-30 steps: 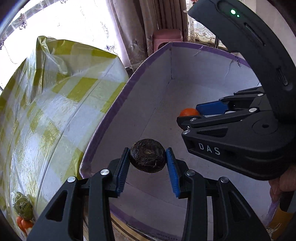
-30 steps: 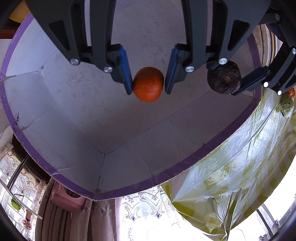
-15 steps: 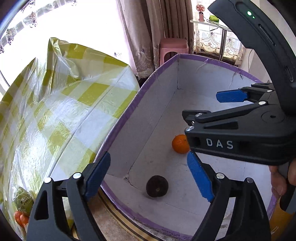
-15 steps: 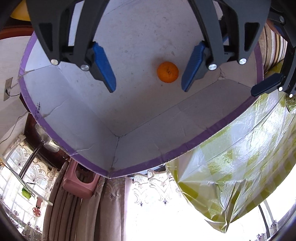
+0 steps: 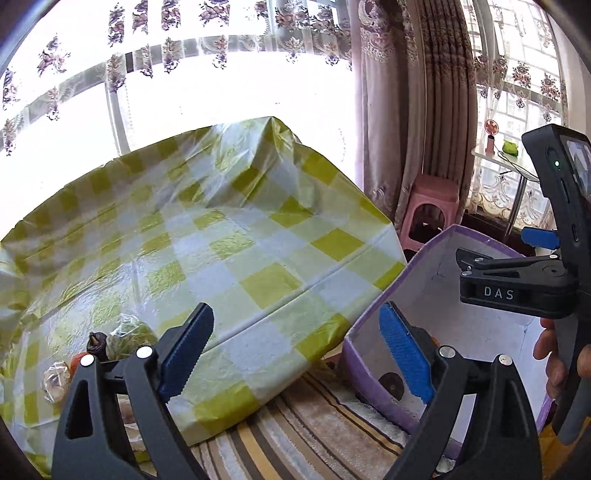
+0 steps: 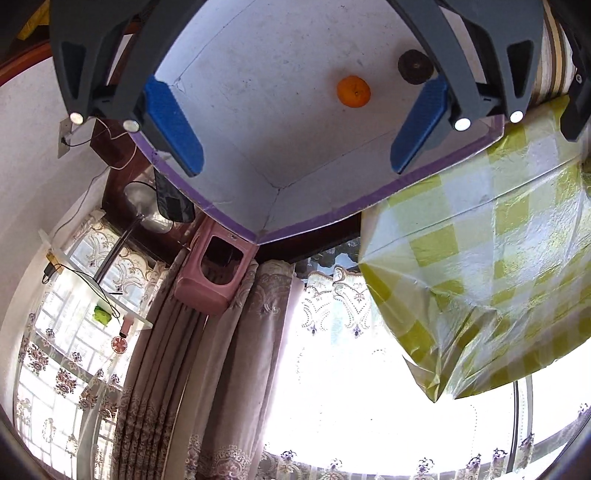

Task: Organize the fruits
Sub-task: 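Move both open tools back over the fruits on the table, then grasp the green wrapped fruit with the left tool while the right grasps the wrapped apple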

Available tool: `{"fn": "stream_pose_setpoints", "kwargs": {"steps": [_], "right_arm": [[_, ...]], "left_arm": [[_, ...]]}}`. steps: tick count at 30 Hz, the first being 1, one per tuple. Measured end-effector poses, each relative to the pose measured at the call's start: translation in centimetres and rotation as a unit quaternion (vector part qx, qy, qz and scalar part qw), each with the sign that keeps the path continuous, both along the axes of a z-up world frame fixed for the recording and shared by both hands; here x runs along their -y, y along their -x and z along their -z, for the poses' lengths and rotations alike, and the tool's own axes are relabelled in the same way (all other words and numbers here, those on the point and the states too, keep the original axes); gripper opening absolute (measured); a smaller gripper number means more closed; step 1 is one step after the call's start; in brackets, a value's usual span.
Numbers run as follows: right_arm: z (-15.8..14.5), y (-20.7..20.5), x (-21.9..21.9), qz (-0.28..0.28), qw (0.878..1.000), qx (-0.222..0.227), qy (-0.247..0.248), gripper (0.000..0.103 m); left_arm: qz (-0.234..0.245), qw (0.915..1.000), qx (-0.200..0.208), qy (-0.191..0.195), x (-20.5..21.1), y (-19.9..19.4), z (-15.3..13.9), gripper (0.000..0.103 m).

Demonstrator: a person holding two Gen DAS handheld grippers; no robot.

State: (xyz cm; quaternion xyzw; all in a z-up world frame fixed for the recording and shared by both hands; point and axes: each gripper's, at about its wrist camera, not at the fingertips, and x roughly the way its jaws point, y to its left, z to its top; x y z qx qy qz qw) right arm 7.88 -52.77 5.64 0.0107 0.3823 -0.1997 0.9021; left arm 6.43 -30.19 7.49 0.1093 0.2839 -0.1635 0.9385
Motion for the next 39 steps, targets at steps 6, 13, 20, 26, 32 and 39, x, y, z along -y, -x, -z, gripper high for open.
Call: {"fn": "stream_pose_setpoints", "kwargs": {"steps": [6, 13, 20, 26, 32, 39], "right_arm": [[0.5, -2.9, -6.2, -0.129, 0.989, 0.011, -0.073, 0.102], [1.5, -6.1, -15.7, -0.211, 0.973, 0.007, -0.094, 0.101], [2.4, -4.5, -19.3, -0.192, 0.964, -0.002, -0.185, 0.102], [2.2, -2.1, -21.5, -0.235, 0.956, 0.007, -0.176, 0.102], [2.3, -0.4, -25.3, -0.303, 0.944, -0.001, -0.129, 0.102], [2.8, -0.3, -25.6, -0.312, 0.941, -0.004, -0.131, 0.101]], "left_arm": [[-0.063, 0.9965, 0.053, -0.015, -6.1, 1.1, -1.2, 0.088], [-0.131, 0.9876, 0.049, 0.072, -12.8, 3.0, -2.1, 0.088], [-0.148, 0.9867, -0.015, 0.065, -17.0, 5.5, -1.5, 0.088], [-0.167, 0.9801, -0.076, 0.075, -21.2, 5.7, 0.6, 0.088], [-0.162, 0.9731, -0.144, 0.078, -22.7, 4.5, 3.1, 0.081], [-0.166, 0.9714, -0.167, 0.035, -22.7, 3.0, 4.0, 0.082]]}}
